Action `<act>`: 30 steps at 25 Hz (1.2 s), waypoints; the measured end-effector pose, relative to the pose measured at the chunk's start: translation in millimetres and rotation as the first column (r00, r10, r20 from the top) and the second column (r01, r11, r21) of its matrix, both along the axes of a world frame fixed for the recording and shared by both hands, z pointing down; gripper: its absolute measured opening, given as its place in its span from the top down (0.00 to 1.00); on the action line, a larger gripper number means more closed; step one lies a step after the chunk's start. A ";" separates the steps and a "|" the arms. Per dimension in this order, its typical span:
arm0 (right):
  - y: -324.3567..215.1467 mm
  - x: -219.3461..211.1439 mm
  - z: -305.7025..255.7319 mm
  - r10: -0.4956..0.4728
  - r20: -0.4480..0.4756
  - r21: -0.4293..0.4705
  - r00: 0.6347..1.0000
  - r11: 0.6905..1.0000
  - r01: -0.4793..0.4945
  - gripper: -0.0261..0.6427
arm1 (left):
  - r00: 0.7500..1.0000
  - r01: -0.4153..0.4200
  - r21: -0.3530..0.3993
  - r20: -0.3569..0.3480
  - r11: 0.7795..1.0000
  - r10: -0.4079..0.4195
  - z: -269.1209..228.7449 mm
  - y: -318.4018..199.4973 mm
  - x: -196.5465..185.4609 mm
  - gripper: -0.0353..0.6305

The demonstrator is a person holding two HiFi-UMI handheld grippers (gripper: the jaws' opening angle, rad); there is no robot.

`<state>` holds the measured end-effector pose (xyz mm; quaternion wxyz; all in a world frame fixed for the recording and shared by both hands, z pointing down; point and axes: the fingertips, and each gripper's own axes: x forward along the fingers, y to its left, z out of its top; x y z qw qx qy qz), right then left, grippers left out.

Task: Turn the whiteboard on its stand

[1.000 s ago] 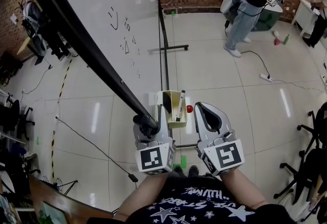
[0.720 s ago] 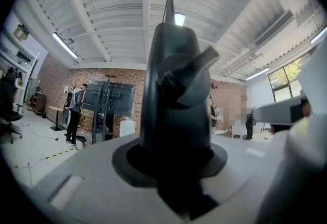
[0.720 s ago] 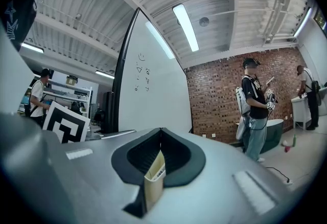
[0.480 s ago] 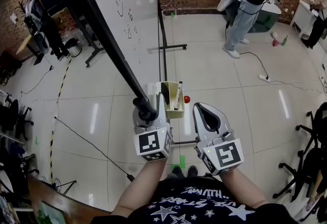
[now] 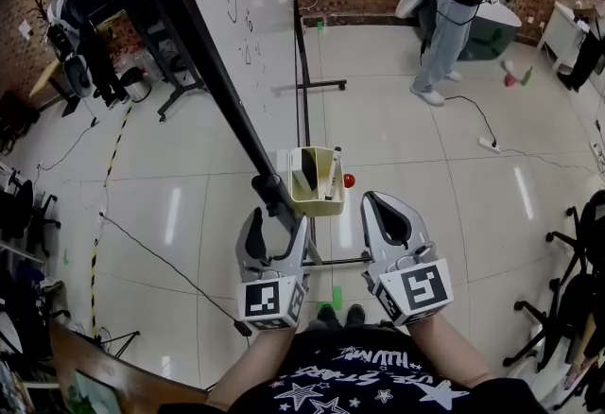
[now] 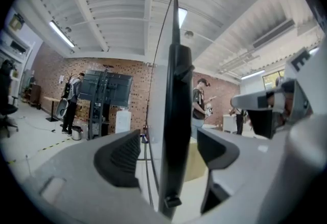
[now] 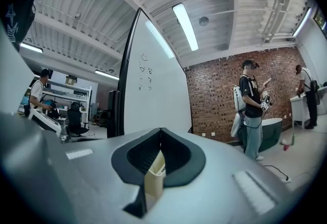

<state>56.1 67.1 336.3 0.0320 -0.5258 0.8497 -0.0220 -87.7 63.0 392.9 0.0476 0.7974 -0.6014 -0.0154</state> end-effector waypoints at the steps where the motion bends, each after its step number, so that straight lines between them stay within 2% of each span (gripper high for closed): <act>1: 1.0 -0.2 0.8 -0.006 -0.005 0.010 1.000 1.000 0.006 0.95 | 1.000 -0.005 0.008 -0.016 1.000 0.005 -6.3 7.2 -1.1 0.44; 3: 2.8 0.5 0.7 -0.008 -0.010 0.016 1.000 1.000 0.008 0.95 | 0.999 -0.022 0.024 -0.034 0.999 0.023 -23.6 21.3 0.3 0.44; 5: 4.5 2.4 -0.4 -0.002 -0.010 0.018 1.000 1.000 0.002 0.95 | 0.997 -0.074 0.052 -0.014 0.996 0.074 -37.5 35.0 9.0 0.48; 9: 10.6 3.1 -0.7 -0.015 -0.005 0.017 1.000 1.000 0.015 0.95 | 0.977 -0.207 0.104 0.083 0.973 0.199 -43.8 57.7 30.6 0.72; 13: 25.8 -8.9 -2.4 -0.074 0.006 0.013 0.997 0.997 0.074 0.95 | 0.955 -0.289 0.095 0.094 0.953 0.280 -40.0 66.9 42.4 0.94; 17: 35.4 -21.9 3.3 -0.120 0.004 -0.009 0.993 0.993 0.120 0.95 | 0.953 -0.302 0.070 0.060 0.951 0.298 -37.6 63.0 46.2 0.94; 20: 40.6 -33.1 4.6 -0.153 0.000 -0.016 0.988 0.988 0.153 0.95 | 0.948 -0.315 0.062 0.063 0.947 0.312 -32.0 62.1 48.8 0.94; 24: 49.1 -48.6 9.8 -0.219 -0.013 -0.032 0.976 0.975 0.218 0.95 | 0.957 -0.288 0.042 0.039 0.957 0.286 -38.7 54.3 48.6 0.94; 30: 49.3 -49.2 12.3 -0.221 -0.044 -0.046 0.974 0.975 0.219 0.95 | 0.959 -0.283 0.039 0.044 0.958 0.281 -41.0 52.1 45.6 0.94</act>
